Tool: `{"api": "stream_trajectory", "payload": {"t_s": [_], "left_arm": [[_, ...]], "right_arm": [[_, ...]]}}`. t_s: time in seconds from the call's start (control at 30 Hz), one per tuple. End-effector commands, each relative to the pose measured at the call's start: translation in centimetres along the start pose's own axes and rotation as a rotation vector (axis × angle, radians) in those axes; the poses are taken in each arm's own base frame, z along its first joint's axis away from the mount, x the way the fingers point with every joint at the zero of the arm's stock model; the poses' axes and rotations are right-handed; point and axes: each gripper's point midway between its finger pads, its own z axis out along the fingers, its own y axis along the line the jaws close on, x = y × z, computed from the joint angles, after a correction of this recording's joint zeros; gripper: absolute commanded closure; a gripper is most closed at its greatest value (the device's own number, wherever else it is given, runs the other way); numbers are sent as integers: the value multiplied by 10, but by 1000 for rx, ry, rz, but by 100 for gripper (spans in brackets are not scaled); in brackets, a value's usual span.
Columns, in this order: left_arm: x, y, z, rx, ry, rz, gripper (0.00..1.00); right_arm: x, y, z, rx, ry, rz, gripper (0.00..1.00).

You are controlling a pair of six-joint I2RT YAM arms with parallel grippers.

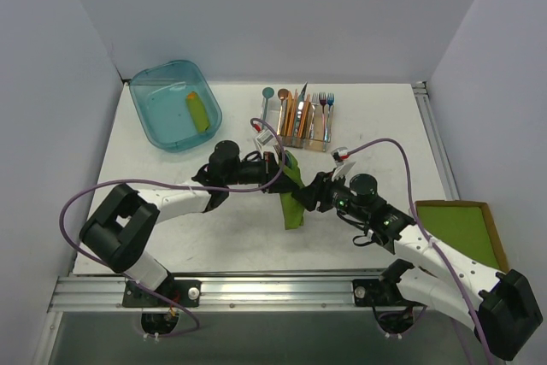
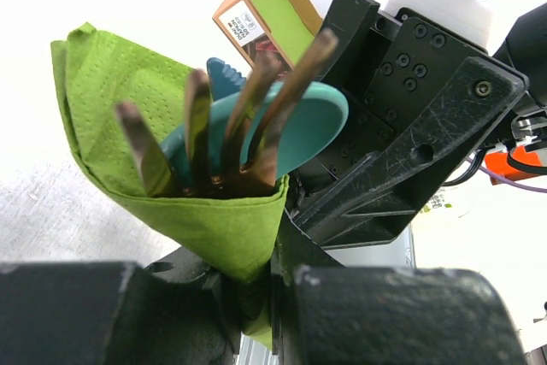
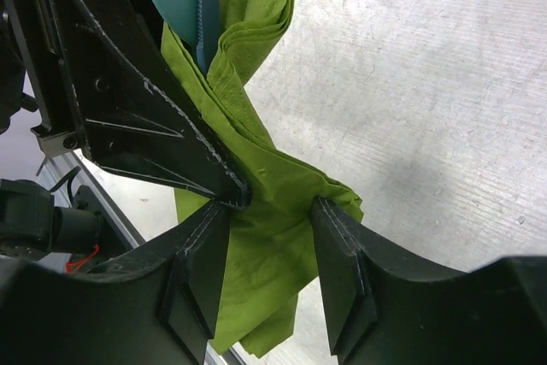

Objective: Place the utensils on the paper napkin and roll it up

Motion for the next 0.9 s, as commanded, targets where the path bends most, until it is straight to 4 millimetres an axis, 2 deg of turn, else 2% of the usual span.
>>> {"api": "stream_trajectory", "payload": {"t_s": [0.0, 0.27, 0.43, 0.87], "left_arm": [[-17, -33, -9, 89, -33, 80, 98], [-21, -36, -12, 97, -32, 90, 98], [-22, -41, -11, 126, -35, 78, 97], [-22, -61, -18, 215, -20, 68, 98]], "right_arm": [[-17, 12, -1, -28, -51, -25, 57], [-15, 11, -4, -29, -51, -22, 56], [-17, 23, -4, -92, -60, -13, 57], [-19, 34, -8, -180, -73, -23, 54]]}}
